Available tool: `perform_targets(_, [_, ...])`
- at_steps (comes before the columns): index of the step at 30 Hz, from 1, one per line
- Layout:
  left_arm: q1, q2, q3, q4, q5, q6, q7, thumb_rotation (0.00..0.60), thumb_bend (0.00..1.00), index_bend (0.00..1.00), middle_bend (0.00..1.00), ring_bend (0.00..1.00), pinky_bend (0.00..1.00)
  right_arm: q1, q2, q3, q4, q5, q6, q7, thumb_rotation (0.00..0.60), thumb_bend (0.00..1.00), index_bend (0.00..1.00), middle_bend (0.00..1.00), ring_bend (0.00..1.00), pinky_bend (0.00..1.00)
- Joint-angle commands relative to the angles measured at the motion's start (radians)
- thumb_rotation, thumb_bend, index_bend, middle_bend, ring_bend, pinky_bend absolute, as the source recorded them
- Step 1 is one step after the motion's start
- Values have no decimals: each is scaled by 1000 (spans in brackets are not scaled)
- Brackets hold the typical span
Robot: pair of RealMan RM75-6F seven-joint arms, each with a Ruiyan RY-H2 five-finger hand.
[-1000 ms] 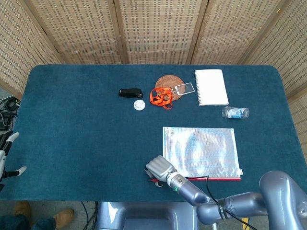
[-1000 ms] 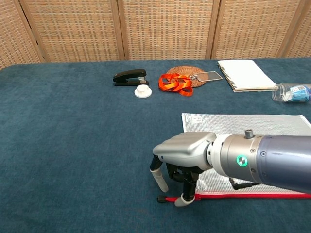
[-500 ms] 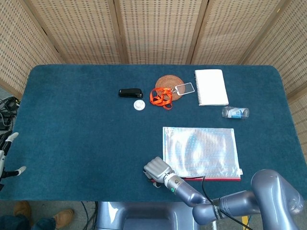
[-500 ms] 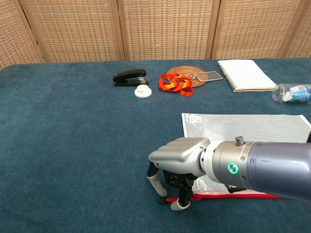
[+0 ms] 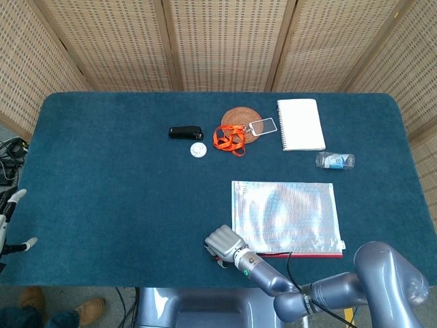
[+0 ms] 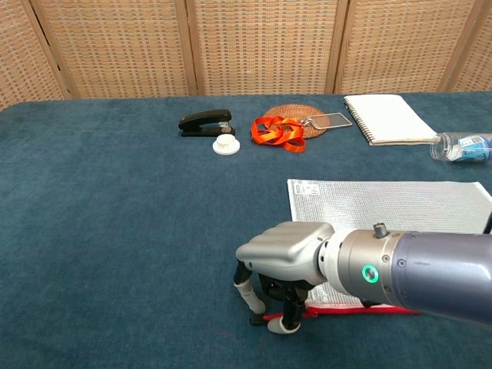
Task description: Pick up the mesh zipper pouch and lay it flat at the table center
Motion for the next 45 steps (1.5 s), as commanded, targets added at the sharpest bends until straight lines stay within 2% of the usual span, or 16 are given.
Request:
perform_targets(1, [1,1,0,-1,2,2,-2,600,0,0,0,0,0,1,-2,-6,-1,2,1,-2,600,559,577,971,976,1000])
perform_targets(15, [4,5,4,-5,12,11,-8,600,0,0,0,0,0,-10,16,-12,-32,-25,26,12,600,614,705,976,980,1000])
perform_targets(19, [4,5,4,-6,14,12,-8,600,0,0,0,0,0,-17,35,-6,-52,-48,32,29,600,668,759,976,980,1000])
perform_targets(22, [5,5,4,-7,15,13,-8,600,0,0,0,0,0,-20,53,-1,-69,-62,31,40,600,721,768,976,981,1000])
perform_targets(27, [5,6,5,-8,17,14,-10,600,0,0,0,0,0,-21,94,17,-107,-80,31,62,600,749,774,976,981,1000])
perform_targets(34, [6,7,5,-9,17,15,-11,600,0,0,0,0,0,-17,153,55,-154,-93,25,98,600,757,781,976,981,1000])
perform_targets(45, [6,9,3,-12,14,15,-13,600,0,0,0,0,0,32,277,172,-242,-56,-15,170,600,758,783,976,980,1000])
